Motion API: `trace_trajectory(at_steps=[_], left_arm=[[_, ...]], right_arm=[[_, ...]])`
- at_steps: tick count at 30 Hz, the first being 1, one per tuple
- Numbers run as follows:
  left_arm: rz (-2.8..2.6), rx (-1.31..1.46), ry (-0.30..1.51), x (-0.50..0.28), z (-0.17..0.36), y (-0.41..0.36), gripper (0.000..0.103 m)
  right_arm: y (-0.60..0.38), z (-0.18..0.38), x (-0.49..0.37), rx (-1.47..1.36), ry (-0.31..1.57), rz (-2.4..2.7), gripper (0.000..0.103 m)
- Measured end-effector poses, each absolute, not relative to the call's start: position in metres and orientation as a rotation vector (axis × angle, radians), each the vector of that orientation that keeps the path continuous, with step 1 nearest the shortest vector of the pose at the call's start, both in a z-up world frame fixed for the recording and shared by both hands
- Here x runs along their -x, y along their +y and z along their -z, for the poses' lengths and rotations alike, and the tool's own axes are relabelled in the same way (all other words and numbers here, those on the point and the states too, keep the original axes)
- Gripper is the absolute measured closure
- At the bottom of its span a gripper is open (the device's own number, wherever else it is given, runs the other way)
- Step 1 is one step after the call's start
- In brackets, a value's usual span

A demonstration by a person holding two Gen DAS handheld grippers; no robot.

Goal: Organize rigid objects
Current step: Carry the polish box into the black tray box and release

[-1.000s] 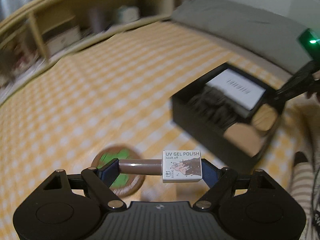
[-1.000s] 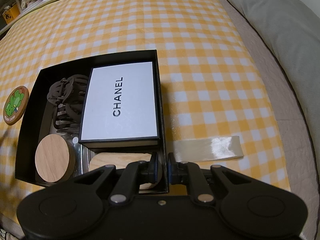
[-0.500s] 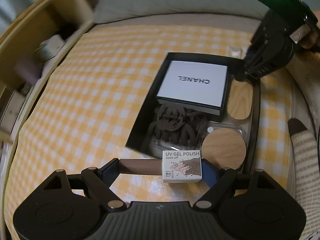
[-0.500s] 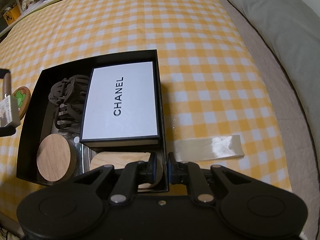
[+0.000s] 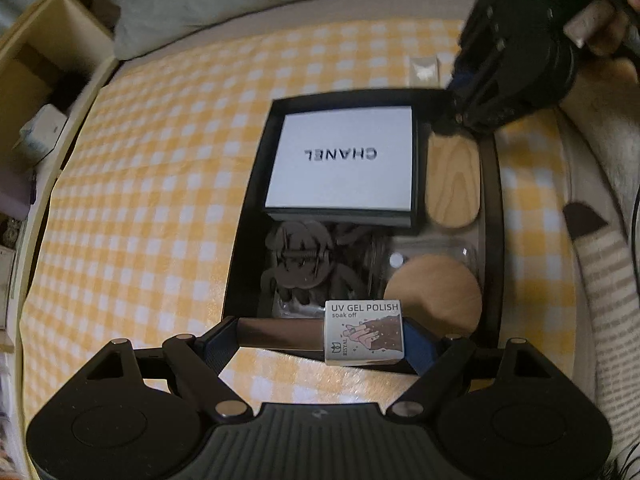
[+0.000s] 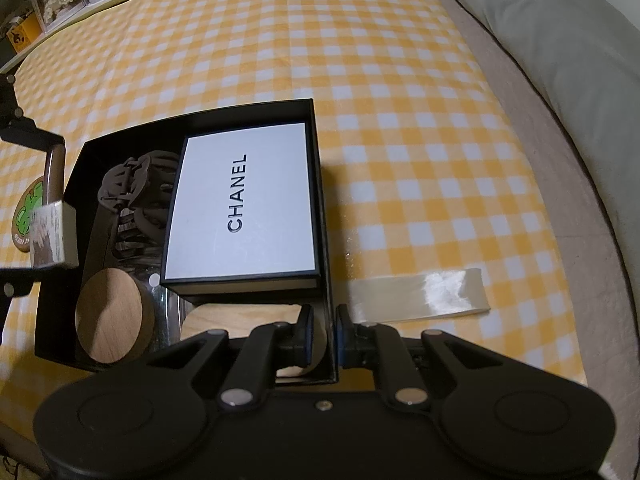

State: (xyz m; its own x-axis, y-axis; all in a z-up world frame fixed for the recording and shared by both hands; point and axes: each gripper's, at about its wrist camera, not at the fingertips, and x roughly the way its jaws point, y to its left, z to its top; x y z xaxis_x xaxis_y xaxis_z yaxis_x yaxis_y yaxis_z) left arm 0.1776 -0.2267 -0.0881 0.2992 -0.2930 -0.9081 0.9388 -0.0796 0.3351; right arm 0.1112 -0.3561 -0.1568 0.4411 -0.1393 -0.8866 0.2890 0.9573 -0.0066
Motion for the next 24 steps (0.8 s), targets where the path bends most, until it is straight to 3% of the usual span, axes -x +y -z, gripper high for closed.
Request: trace_trajectory(at_steps=[5,8,24], left_arm=[[1.159,-1.245,0.707,-0.179,0.089,-0.229,0.017],[1.138,-1.268,0.683,-0.177,0.089,-0.230,0.010],[1.163,-1.206,0.697,-0.160,0.077,-0.214,0.010]], right_arm=[[-0.356,0.157,-0.111,-0.155,1.082,0.267,0.091],[-0.356,0.157,-0.111,-0.155,1.082,0.266,0.091],[-0.355,0.157,-0.111,-0.153,1.082,0.266,0.091]])
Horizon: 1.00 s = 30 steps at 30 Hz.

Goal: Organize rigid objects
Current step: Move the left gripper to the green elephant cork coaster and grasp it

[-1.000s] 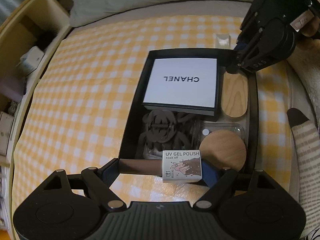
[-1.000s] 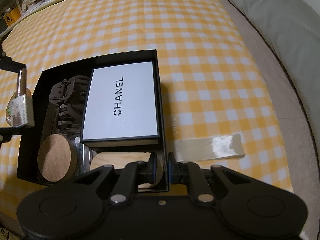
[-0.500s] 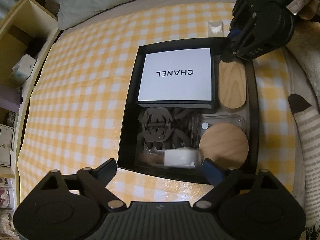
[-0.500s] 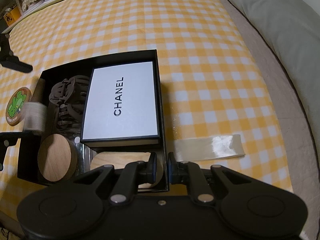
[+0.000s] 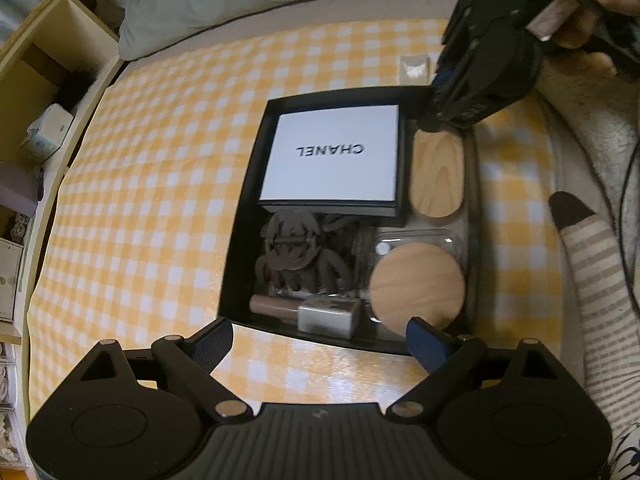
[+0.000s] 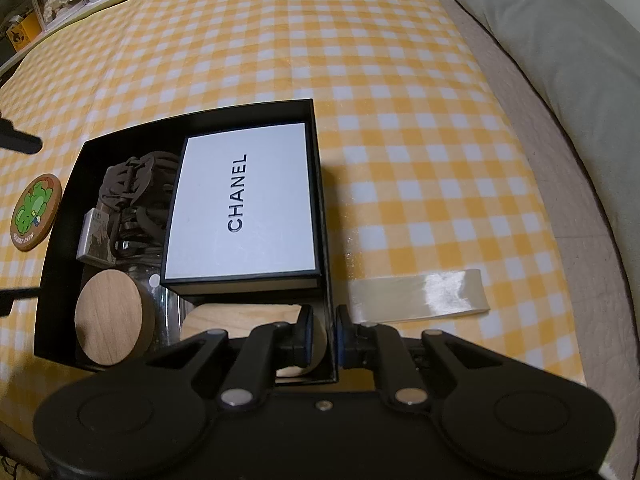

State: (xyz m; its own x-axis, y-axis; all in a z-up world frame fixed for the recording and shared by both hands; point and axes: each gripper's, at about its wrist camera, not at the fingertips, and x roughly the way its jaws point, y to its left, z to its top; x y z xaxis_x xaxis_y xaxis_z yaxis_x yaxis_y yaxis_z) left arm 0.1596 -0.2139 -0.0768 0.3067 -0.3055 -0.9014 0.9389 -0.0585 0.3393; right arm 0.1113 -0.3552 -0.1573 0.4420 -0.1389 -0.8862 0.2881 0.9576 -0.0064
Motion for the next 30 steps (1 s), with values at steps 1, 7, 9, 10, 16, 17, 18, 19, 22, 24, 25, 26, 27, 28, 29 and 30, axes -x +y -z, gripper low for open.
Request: trace_trajectory(at_steps=[1,7,9,10,16,17,18,19,22,24,25,26,27,28,29,30], left_arm=[[1.172,-1.200,0.693,-0.156,0.075,-0.213,0.009],[1.200,-1.089,0.661,-0.133,0.067,-0.196,0.003],[1.227,-1.043,0.649,-0.125,0.066,-0.186,0.002],[1.230,-1.023,0.644,-0.122,0.066,-0.181,0.002],[1.200,-0.831,0.610,-0.113,0.062,-0.149,0.002],[1.187,-0.785,0.605,-0.114,0.061,-0.143,0.002],[1.173,-0.750,0.603,-0.116,0.060,-0.139,0.002],[1.150,-0.710,0.595,-0.118,0.059,-0.133,0.002],[1.072,-0.574,0.571,-0.129,0.058,-0.116,0.001],[0.986,-0.459,0.574,-0.142,0.060,-0.102,0.001],[0.941,-0.416,0.585,-0.148,0.061,-0.097,0.001],[0.886,-0.373,0.605,-0.156,0.062,-0.090,0.001],[0.848,-0.338,0.625,-0.164,0.061,-0.085,0.001],[0.816,-0.303,0.640,-0.172,0.061,-0.079,0.000],[0.784,-0.265,0.650,-0.179,0.061,-0.073,0.000],[0.747,-0.222,0.658,-0.186,0.062,-0.066,0.000]], right_arm=[[-0.355,0.157,-0.111,-0.153,1.082,0.266,0.091],[-0.354,0.158,-0.112,-0.154,1.081,0.267,0.094],[-0.355,0.158,-0.112,-0.157,1.080,0.270,0.095],[-0.356,0.157,-0.111,-0.159,1.079,0.270,0.095],[-0.359,0.156,-0.109,-0.172,1.067,0.275,0.099],[-0.361,0.156,-0.109,-0.183,1.064,0.273,0.099],[-0.362,0.155,-0.108,-0.192,1.062,0.273,0.099],[-0.362,0.155,-0.108,-0.195,1.061,0.274,0.099],[-0.363,0.154,-0.108,-0.186,1.062,0.276,0.099],[-0.364,0.154,-0.107,-0.188,1.062,0.277,0.099],[-0.364,0.154,-0.107,-0.189,1.062,0.277,0.099],[-0.364,0.154,-0.107,-0.190,1.062,0.277,0.099],[-0.364,0.153,-0.107,-0.189,1.062,0.278,0.099],[-0.365,0.153,-0.107,-0.187,1.062,0.278,0.099],[-0.365,0.153,-0.107,-0.186,1.062,0.277,0.099],[-0.365,0.153,-0.107,-0.188,1.061,0.276,0.099]])
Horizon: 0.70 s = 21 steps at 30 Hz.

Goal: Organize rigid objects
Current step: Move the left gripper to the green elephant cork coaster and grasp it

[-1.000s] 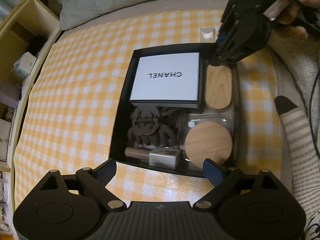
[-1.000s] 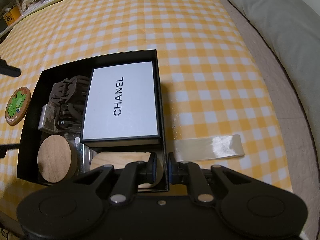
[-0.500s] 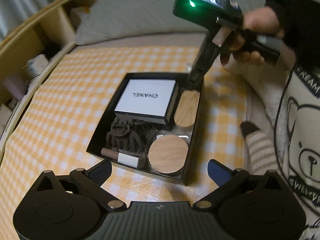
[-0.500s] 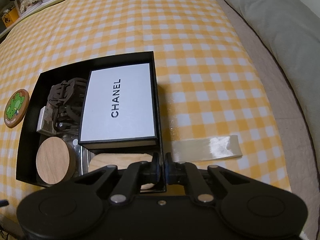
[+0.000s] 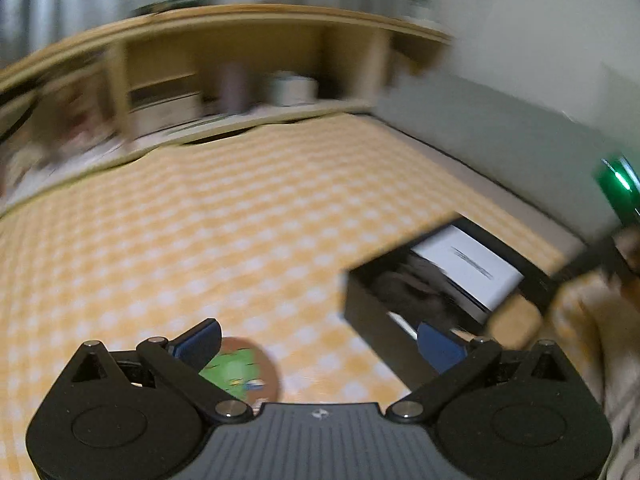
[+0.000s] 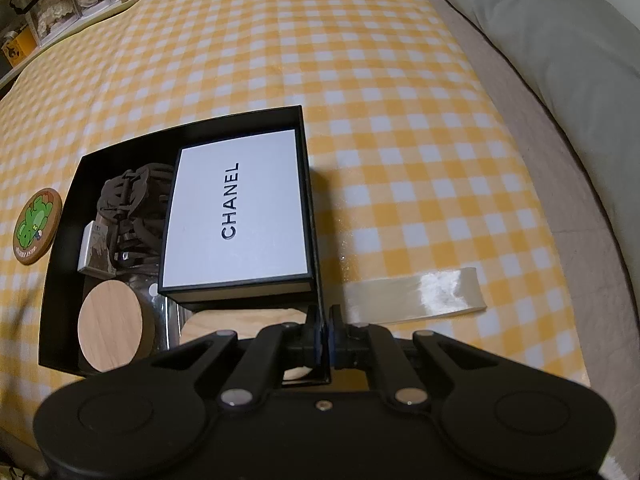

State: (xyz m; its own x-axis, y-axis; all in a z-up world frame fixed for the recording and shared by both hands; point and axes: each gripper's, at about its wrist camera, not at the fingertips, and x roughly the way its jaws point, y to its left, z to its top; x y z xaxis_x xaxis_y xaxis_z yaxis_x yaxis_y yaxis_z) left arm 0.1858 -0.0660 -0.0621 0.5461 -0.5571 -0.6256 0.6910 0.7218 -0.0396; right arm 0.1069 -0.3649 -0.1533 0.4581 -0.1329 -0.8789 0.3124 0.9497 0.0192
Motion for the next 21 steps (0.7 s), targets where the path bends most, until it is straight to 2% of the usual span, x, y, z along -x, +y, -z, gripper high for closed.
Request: trace_trajectory(at_steps=[10,21], left_arm=[[0.524,-0.084,0.807,-0.233,0.100,-0.038,0.000],[0.470,-0.108,0.878,-0.246,0.141,-0.052,0.000]], right_arm=[[-0.372,0.148,-0.103,-0.220,1.049,0.269,0.099],[-0.378,0.146,-0.101,-0.230,1.042,0.271,0.099]])
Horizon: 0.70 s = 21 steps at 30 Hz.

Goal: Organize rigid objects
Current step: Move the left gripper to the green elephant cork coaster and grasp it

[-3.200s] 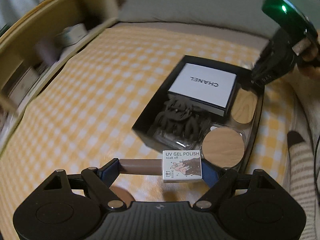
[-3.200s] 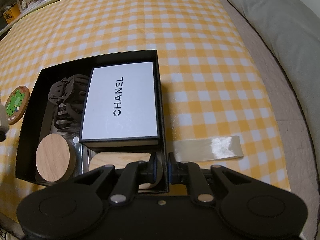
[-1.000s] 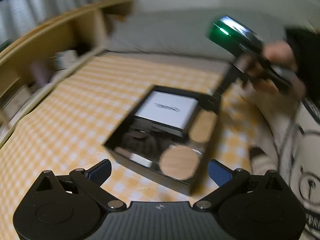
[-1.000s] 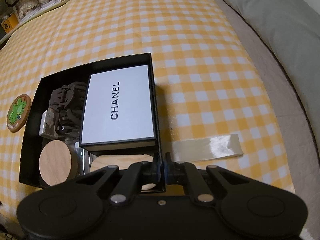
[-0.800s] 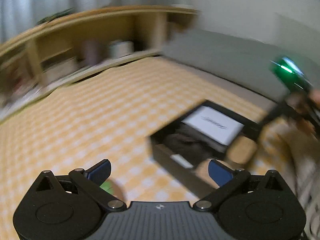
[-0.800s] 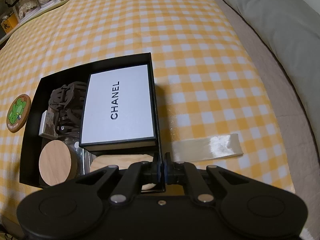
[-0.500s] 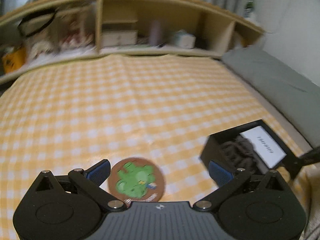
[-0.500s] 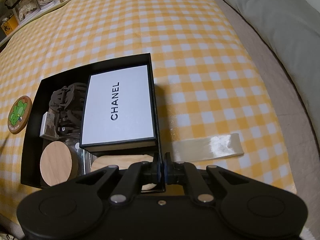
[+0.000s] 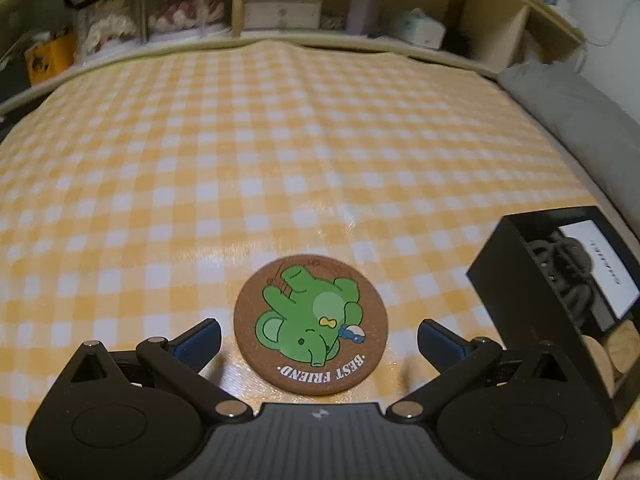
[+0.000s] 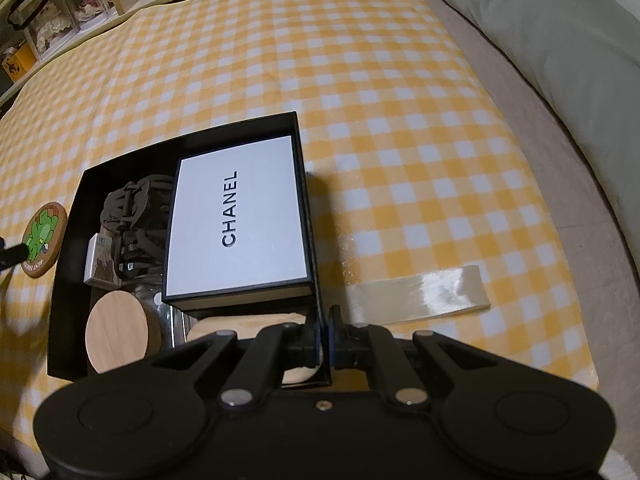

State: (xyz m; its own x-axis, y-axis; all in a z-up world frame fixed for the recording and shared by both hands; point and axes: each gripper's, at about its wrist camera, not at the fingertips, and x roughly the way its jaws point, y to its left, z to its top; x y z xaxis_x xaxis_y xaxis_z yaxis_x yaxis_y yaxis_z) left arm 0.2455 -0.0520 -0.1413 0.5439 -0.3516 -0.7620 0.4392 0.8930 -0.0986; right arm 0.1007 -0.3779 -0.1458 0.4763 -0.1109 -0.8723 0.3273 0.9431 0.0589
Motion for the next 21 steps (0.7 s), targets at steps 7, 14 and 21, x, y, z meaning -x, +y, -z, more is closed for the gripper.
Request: trace_trajectory(at_steps=[7,14,21], left_arm=[[0.404,-0.080,0.901,-0.255,0.157,-0.056,0.000],[0.379,-0.089,0.857,-0.259,0.162,-0.065,0.000],[0.386,-0.142,0.865,-0.268,0.163,-0.078,0.006]], right_arm=[[-0.380,0.144,-0.100,-0.231,1.042,0.270,0.098],[-0.380,0.141,-0.099,-0.240,1.032,0.275,0.098],[-0.380,0.138,-0.097,-0.240,1.022,0.278,0.098]])
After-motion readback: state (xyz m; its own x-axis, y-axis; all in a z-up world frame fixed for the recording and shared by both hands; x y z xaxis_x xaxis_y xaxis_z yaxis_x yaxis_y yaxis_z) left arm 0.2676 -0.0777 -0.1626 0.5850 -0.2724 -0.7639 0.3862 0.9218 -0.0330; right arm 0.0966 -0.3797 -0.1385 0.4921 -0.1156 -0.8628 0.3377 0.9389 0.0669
